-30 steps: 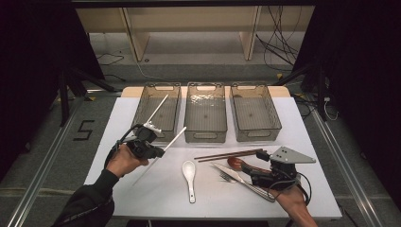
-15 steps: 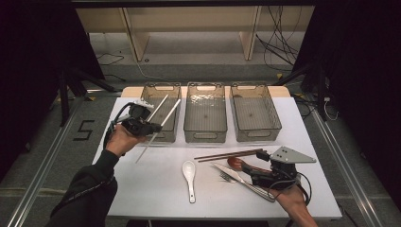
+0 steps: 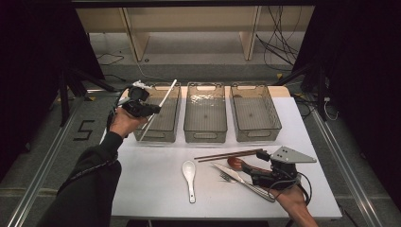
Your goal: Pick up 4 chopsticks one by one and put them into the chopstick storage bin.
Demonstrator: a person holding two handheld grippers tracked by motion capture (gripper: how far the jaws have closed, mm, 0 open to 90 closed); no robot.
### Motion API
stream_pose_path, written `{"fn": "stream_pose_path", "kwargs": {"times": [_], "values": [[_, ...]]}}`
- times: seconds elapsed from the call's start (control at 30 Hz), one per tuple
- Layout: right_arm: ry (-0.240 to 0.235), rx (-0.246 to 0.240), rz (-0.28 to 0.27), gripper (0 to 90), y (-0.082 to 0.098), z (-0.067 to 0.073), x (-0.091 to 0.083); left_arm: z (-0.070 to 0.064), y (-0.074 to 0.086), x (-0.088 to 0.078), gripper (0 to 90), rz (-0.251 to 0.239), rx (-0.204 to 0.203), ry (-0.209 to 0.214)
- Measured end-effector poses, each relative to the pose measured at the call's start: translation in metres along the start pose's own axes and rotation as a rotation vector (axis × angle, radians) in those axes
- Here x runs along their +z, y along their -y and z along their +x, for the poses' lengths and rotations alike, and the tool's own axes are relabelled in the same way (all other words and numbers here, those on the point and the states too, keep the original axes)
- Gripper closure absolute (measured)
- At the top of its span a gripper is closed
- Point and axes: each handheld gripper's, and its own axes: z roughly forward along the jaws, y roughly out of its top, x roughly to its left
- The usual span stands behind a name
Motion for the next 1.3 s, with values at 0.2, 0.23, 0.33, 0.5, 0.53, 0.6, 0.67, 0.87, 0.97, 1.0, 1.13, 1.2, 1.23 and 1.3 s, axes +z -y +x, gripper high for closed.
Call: {"fn": "stream_pose_path", "kwargs": {"times": [0.2, 0.23, 0.33, 0.5, 0.53, 0.6, 0.67, 0.87, 0.97, 1.0, 1.13, 1.2, 1.23, 1.3], "values": [[-0.002, -0.001, 0.0, 29.2, 0.0, 0.0, 0.0, 0.007, -0.012, 0.006, 84.0, -0.025, -0.007, -0.016], [-0.002, -0.001, 0.0, 29.2, 0.0, 0.0, 0.0, 0.009, -0.013, 0.007, 84.1, -0.026, -0.008, -0.02], [-0.002, -0.002, -0.001, 29.2, 0.0, 0.0, 0.0, 0.013, -0.018, 0.012, 84.0, -0.033, -0.011, -0.023], [-0.005, 0.002, -0.001, 29.2, 0.0, 0.0, 0.0, 0.018, -0.025, 0.018, 84.0, -0.038, -0.007, -0.029], [-0.005, 0.002, -0.002, 29.2, 0.0, 0.0, 0.0, 0.018, -0.027, 0.019, 84.0, -0.04, -0.004, -0.033], [-0.004, 0.002, -0.001, 29.2, 0.0, 0.0, 0.0, 0.018, -0.029, 0.02, 84.0, -0.043, 0.002, -0.036], [-0.004, 0.002, -0.002, 29.2, 0.0, -0.001, 0.0, 0.018, -0.03, 0.023, 84.0, -0.048, 0.007, -0.043], [-0.007, 0.0, -0.004, 29.2, 0.0, 0.0, -0.001, 0.021, -0.03, 0.036, 84.0, -0.028, 0.023, -0.061], [-0.006, 0.003, -0.004, 29.2, 0.0, -0.001, -0.001, 0.026, -0.028, 0.039, 84.0, -0.032, 0.01, -0.072], [-0.005, 0.002, -0.004, 29.2, 0.001, -0.001, -0.001, 0.028, -0.027, 0.04, 84.0, -0.036, 0.006, -0.076], [-0.006, 0.002, -0.003, 29.2, 0.001, -0.001, -0.001, 0.035, -0.023, 0.043, 84.0, -0.037, -0.001, -0.093], [-0.006, 0.002, -0.003, 29.2, 0.001, -0.001, -0.001, 0.037, -0.022, 0.044, 84.0, -0.04, -0.009, -0.094], [-0.006, 0.003, -0.003, 29.2, 0.001, -0.001, -0.001, 0.038, -0.021, 0.044, 84.0, -0.038, -0.01, -0.093], [-0.007, 0.002, -0.002, 29.2, 0.0, -0.001, -0.001, 0.039, -0.02, 0.046, 84.0, -0.038, -0.009, -0.097]]}}
